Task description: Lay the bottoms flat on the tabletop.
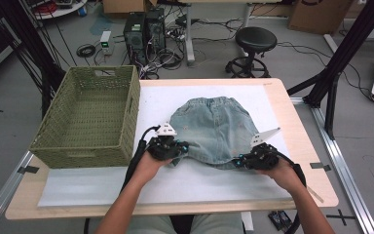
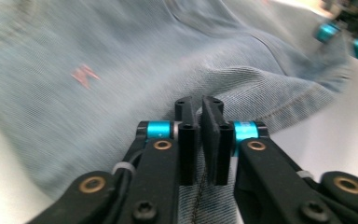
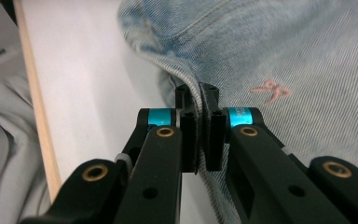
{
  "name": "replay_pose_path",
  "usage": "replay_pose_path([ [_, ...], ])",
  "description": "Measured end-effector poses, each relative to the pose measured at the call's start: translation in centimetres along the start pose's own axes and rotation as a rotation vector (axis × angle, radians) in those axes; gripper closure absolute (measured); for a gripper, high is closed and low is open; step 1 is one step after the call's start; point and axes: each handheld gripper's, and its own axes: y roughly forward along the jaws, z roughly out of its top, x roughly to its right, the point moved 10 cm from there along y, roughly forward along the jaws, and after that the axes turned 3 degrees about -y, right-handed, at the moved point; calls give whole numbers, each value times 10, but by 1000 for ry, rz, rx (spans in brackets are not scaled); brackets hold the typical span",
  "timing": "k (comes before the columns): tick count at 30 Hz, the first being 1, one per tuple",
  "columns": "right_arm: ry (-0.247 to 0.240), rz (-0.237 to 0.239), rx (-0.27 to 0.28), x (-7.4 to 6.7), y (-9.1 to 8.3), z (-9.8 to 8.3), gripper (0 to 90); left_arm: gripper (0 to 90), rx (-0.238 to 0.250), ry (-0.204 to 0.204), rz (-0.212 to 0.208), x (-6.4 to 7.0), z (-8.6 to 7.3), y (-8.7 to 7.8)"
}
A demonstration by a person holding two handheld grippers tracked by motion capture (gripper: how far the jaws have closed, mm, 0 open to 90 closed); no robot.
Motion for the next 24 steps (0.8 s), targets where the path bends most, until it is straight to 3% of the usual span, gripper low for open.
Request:
replay_pose_path([
  [2,14,-10,19,0,-3,0,777,644,24,-16,21,-2,-1,-5],
  [4,23,-12,90,-1,-14,6,695,570,70,-38,50,-7,1,-14],
  [5,30,-24,123,0,-22,8,695,556,85,-45,67,-11,1,-18],
  [6,22,-54,157,2,-29,10,697,548,95,-45,87,-15,0,-23],
  [8,12,-158,176,11,-42,7,716,519,107,-67,119,-21,-6,-28],
  [10,36,-211,202,18,-56,-4,715,509,92,-87,155,-29,-16,-31],
  [11,51,-260,208,23,-61,-10,708,507,87,-101,168,-32,-20,-32],
  [14,138,-438,133,48,-68,-35,630,494,68,-159,201,-43,-31,-33],
  [16,183,-512,51,61,-65,-52,592,474,46,-213,181,-45,-38,-33],
  [18,221,-521,3,66,-58,-65,566,474,19,-218,165,-43,-45,-30],
  [20,225,-527,-22,69,-52,-73,582,474,-5,-224,146,-39,-50,-25],
  [21,236,-516,0,69,-51,-73,637,473,-29,-215,133,-37,-54,-21],
  [22,254,-502,8,69,-51,-73,744,458,-22,-204,139,-36,-53,-20],
  [23,241,-514,-2,69,-52,-74,850,455,-21,-212,142,-35,-52,-19],
  [24,230,-521,-7,68,-52,-74,866,454,-29,-201,156,-35,-52,-19],
])
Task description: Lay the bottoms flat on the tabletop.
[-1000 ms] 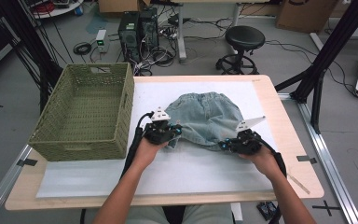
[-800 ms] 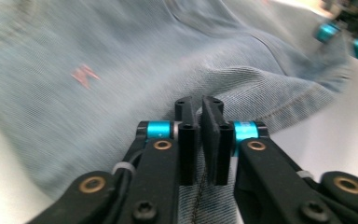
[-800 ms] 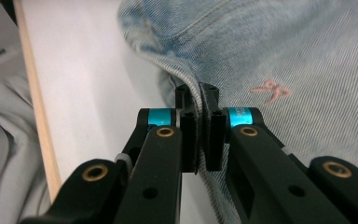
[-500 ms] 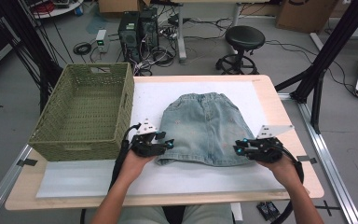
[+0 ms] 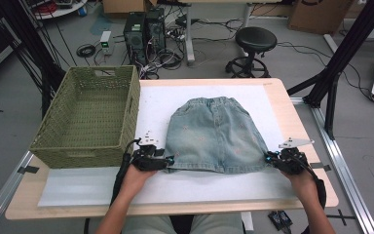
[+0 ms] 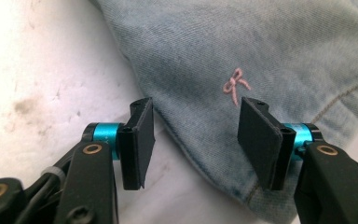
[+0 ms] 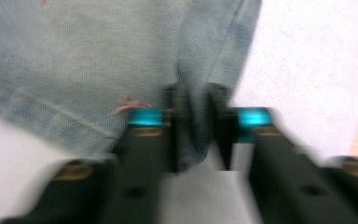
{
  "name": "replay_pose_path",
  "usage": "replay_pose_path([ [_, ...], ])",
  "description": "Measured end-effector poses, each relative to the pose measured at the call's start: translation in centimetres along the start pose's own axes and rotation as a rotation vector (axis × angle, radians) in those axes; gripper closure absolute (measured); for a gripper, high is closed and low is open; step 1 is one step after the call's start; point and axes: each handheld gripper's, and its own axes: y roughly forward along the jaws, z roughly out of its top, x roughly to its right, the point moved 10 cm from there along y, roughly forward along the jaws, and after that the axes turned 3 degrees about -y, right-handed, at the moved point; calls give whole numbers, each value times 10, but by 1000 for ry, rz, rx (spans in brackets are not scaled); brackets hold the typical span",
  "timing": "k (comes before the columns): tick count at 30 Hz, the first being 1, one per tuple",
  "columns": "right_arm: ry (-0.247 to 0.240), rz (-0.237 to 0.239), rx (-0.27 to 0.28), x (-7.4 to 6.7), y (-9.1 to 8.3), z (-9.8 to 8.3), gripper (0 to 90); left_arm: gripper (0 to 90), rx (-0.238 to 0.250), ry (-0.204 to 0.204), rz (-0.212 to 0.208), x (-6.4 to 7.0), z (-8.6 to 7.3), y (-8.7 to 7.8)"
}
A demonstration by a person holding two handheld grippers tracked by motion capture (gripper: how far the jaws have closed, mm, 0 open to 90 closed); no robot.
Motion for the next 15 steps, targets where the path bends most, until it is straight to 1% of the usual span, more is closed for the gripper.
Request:
replay_pose_path([
  [1,6,3,2,0,-1,0,873,482,-5,26,27,-1,0,0],
  [2,7,3,5,0,-3,0,874,603,-7,64,54,-1,-2,-1],
  [3,7,2,17,0,-5,0,875,808,-1,82,53,1,-2,-2],
  [4,16,3,31,0,-9,1,875,864,-2,101,64,2,-3,-3],
  [5,23,8,44,0,-13,0,875,870,-5,116,75,2,-4,-5],
  [6,26,15,49,-1,-17,0,876,872,0,121,76,2,-3,-8],
  [7,24,26,54,-3,-21,-1,875,873,10,119,75,2,-3,-12],
  [8,21,32,56,-5,-25,-2,875,873,23,113,69,1,-1,-19],
  [9,7,43,60,-9,-30,-4,876,873,32,114,63,0,0,-26],
  [10,-10,55,61,-12,-34,-6,876,873,42,113,49,0,0,-32],
  [12,-26,85,67,-19,-42,-9,875,874,49,119,29,3,0,-43],
  [13,-26,97,73,-23,-46,-10,875,874,40,130,17,6,-3,-47],
  [15,-28,128,66,-28,-52,-13,873,874,30,135,-17,11,-7,-52],
])
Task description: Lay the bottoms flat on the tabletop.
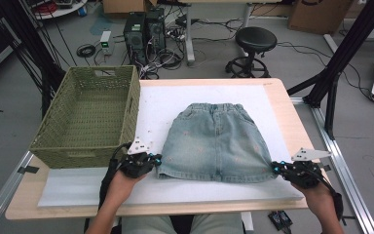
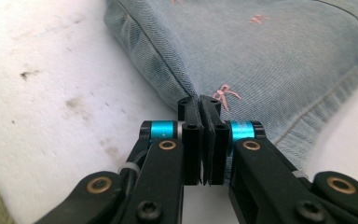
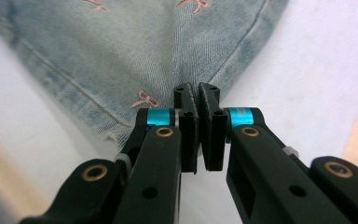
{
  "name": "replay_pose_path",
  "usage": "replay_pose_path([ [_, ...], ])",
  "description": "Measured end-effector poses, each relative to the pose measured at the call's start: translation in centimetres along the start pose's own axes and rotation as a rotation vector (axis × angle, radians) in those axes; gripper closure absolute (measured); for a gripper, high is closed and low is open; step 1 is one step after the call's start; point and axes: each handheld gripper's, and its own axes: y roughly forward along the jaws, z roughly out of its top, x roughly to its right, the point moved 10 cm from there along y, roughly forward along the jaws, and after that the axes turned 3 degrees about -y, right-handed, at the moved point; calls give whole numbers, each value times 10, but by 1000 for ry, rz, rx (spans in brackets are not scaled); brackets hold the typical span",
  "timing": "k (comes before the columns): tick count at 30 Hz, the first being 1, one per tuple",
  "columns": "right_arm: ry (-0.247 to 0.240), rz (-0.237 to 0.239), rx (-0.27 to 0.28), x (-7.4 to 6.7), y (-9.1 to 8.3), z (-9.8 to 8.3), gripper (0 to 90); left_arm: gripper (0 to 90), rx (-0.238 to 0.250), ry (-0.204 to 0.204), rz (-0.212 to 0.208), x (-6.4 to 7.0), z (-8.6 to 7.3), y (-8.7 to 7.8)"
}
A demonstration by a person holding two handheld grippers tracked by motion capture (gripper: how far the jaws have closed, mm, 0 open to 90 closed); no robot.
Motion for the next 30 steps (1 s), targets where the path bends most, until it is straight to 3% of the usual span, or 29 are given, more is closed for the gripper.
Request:
replay_pose_path([
  [1,1,0,1,-1,-2,0,865,873,-2,-1,-18,2,-2,-1],
  [3,-9,-2,15,-2,-3,2,831,843,16,-3,-16,2,-1,1],
  [4,0,-8,32,-1,-3,5,780,762,19,-17,-16,0,0,2],
  [6,17,-10,76,2,-3,13,771,600,44,-50,-4,-4,7,8],
  [8,21,-28,103,6,1,24,752,562,64,-50,11,-7,14,14],
  [9,24,-43,121,9,4,30,682,518,71,-58,14,-8,17,16],
  [15,60,-70,177,26,37,73,484,461,153,-104,54,-23,42,34],
  [17,63,-63,179,29,49,86,466,447,168,-111,57,-28,50,41],
  [18,63,-81,170,34,56,93,447,422,171,-121,61,-31,54,44],
  [21,72,-74,134,40,74,109,511,349,171,-155,68,-40,66,58],
  [23,62,-79,117,44,86,118,508,314,163,-167,71,-46,71,69],
  [28,45,-82,40,55,115,128,500,315,130,-153,55,-47,76,86],
  [30,54,-67,-1,57,125,127,612,330,136,-141,52,-45,78,87],
])
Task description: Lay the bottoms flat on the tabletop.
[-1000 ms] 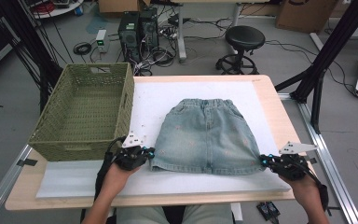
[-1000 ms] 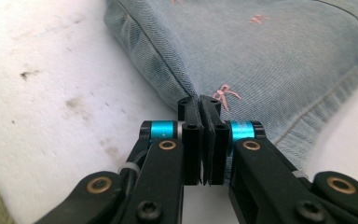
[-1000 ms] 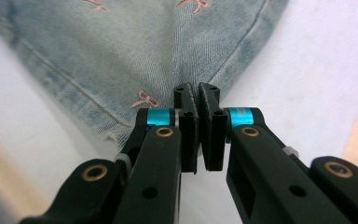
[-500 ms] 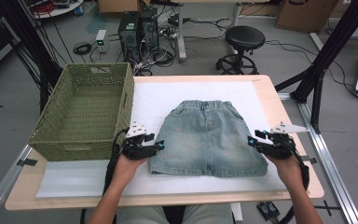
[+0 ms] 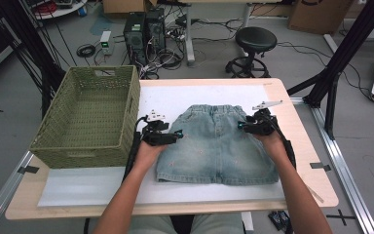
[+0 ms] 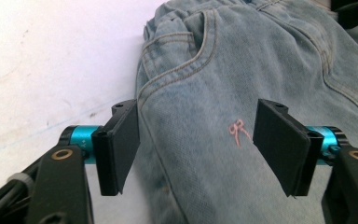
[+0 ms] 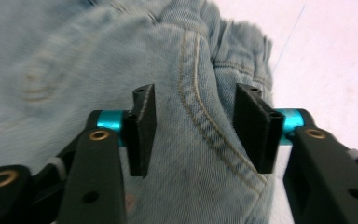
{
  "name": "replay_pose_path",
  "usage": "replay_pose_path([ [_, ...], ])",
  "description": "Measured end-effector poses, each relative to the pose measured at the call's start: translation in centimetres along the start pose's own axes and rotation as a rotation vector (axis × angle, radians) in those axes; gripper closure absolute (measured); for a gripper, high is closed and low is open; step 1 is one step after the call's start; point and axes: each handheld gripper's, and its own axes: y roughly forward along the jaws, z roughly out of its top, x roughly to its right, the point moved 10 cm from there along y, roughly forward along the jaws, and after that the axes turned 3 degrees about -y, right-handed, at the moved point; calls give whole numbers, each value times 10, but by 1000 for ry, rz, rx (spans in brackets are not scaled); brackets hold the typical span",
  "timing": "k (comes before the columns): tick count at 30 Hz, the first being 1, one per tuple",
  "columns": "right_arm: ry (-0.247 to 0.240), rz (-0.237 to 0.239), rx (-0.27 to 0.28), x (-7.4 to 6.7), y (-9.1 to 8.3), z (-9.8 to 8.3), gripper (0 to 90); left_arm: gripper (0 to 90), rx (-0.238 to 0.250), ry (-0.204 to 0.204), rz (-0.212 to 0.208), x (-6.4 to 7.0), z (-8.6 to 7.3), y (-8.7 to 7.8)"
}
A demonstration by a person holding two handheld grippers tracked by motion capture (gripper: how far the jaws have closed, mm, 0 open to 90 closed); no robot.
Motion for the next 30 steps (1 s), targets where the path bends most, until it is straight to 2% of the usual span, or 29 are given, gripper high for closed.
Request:
replay_pose_path([
  [1,-2,7,-10,0,3,0,683,333,1,1,-1,0,0,0],
  [2,-7,14,-25,-1,5,-1,816,340,3,3,0,0,1,-1],
  [3,-28,24,-33,-3,6,-1,852,342,7,1,-1,-1,2,-1],
  [5,-42,11,-10,-1,2,4,867,351,14,-8,1,-3,3,-3],
  [6,-19,-8,28,3,-3,8,868,366,13,-17,-1,-4,3,-3],
  [8,18,-68,55,13,-8,11,864,403,8,-27,-7,-5,2,-2],
  [9,15,-108,42,17,-8,9,852,406,5,-29,-7,-5,1,-1],
  [11,-4,-119,6,18,-6,5,793,406,-5,-22,-9,-4,-1,2],
  [12,-10,-124,13,18,-7,6,744,407,-12,-17,-7,-5,-2,4],
  [14,26,-84,64,17,-11,11,611,406,-24,-25,1,-8,-4,9],
  [16,45,-104,75,24,-14,10,546,405,-27,-42,12,-13,-3,13],
  [17,67,-90,68,27,-12,8,527,405,-26,-46,11,-14,-2,15],
  [20,101,-77,-16,33,1,-6,504,409,-67,-46,10,-14,-6,25],
  [21,115,-63,-39,33,6,-10,516,423,-79,-43,8,-14,-8,28],
  [23,112,-34,-70,31,15,-14,638,515,-125,-27,7,-12,-13,34],
  [24,102,-8,-86,28,19,-15,763,602,-124,-14,11,-11,-12,34],
  [25,87,2,-89,26,20,-14,843,785,-109,14,4,-10,-7,32],
  [26,64,-13,-77,26,20,-10,857,820,-105,24,16,-10,-4,31],
  [27,64,-20,-74,28,19,-7,859,823,-99,26,22,-11,-1,30],
  [28,66,-28,-73,29,19,-4,860,824,-65,22,31,-13,6,28],
  [30,68,-51,-33,34,16,6,863,825,-7,14,39,-17,17,23],
])
